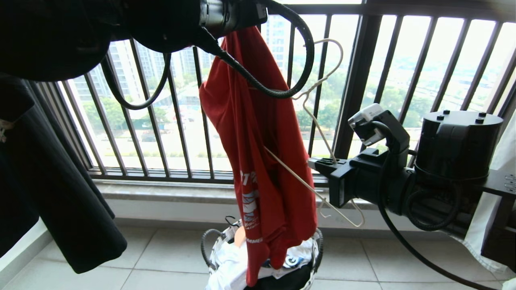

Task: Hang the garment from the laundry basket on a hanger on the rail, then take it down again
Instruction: Hang the clothes on the clothes rack

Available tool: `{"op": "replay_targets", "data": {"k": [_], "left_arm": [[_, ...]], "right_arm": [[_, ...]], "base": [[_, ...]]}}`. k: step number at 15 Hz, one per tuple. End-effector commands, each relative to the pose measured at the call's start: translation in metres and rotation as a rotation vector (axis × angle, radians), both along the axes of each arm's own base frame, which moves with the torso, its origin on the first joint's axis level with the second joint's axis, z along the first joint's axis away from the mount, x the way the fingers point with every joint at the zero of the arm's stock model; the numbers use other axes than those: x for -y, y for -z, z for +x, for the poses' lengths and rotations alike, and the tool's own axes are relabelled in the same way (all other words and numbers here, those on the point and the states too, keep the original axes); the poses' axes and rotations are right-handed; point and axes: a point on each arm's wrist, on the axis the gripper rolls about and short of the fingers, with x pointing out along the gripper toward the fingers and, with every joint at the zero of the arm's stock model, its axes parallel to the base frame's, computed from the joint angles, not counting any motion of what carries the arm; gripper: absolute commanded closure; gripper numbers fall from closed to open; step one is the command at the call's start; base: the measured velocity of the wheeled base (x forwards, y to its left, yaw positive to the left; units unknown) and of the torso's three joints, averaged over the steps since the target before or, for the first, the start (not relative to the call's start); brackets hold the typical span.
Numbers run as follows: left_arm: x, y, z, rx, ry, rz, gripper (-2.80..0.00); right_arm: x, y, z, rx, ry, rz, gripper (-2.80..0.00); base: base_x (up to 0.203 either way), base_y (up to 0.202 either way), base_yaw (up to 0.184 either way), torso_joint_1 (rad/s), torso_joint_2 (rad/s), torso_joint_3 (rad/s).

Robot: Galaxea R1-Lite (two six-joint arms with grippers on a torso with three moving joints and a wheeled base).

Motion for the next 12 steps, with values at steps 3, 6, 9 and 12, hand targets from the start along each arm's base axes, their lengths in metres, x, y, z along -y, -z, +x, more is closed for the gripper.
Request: {"op": "replay_targets", "data": {"k": [3,6,9,12], "left_arm": [[-0.01,0.0,0.018,0.035,-0.071,0.018,0.0],[-0.017,-0.004,0.023,0.08,-0.108,0.034,0.0],[-0.009,-0.003,0.013,0.059,-0.071,0.052,0.0],[0.01,0.007,0.0,0.008,-0.006,0.06,0.0]], "right_arm": [[0.0,0.004,-0.006,-0.004,-0.024,-0.03,0.0],[0.002,-0.001,-0.01,0.01,-0.041,-0.018,0.0],[0.002,-0.002,-0.009,0.014,-0.033,-0.015,0.0],[0.0,0.0,-0.007,0.008,-0.03,-0.019,0.0]], "base": [[0.0,0.0,0.0,0.0,0.0,0.0],[0.0,0.0,0.0,0.0,0.0,0.0],[0.0,0.0,0.0,0.0,0.0,0.0],[0.0,0.0,0.0,0.0,0.0,0.0]]}}
